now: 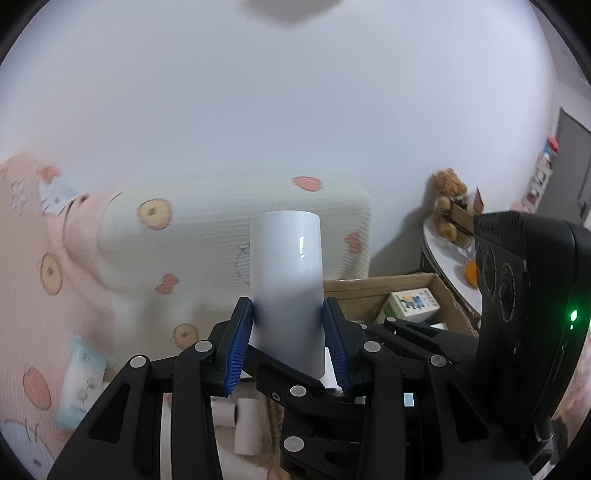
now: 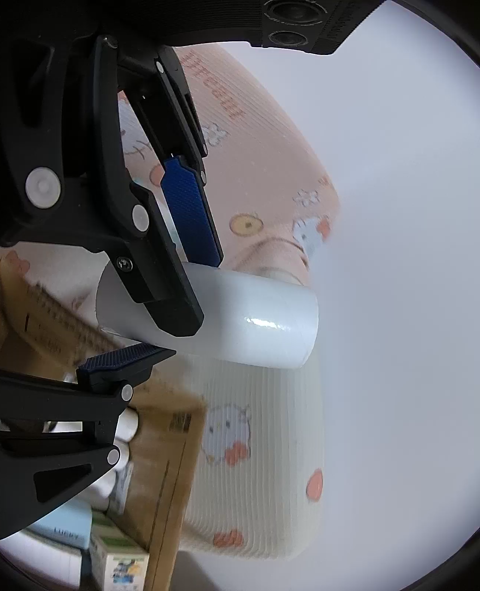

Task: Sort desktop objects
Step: 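Lift the tube with the left gripper and carry it over the box, then lower the tube into the box beside the rolls and open the left gripper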

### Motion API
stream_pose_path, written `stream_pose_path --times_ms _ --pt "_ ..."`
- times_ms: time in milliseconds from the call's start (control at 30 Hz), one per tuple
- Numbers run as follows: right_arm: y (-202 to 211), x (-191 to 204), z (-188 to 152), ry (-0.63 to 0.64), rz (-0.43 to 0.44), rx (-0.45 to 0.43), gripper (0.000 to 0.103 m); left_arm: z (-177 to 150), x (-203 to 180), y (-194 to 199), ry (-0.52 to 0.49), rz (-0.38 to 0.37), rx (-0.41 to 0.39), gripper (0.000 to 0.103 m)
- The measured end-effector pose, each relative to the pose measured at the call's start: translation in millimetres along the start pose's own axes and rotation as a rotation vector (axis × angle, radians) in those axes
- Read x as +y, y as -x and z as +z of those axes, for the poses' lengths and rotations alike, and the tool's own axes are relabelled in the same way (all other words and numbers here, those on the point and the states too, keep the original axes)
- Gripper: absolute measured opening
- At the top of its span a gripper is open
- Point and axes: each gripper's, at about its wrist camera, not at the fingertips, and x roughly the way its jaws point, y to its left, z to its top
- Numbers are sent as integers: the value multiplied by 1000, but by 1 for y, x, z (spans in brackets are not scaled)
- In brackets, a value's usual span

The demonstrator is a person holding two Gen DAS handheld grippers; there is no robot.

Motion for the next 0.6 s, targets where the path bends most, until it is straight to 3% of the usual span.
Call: stream_pose_path --times_ms 267,600 --pt "23 -31 -2 -47 -31 -15 45 9 -25 -21 -42 -57 61 43" --pt "29 -77 -19 -141 -103 99 45 10 -51 -74 -30 -196 231 43"
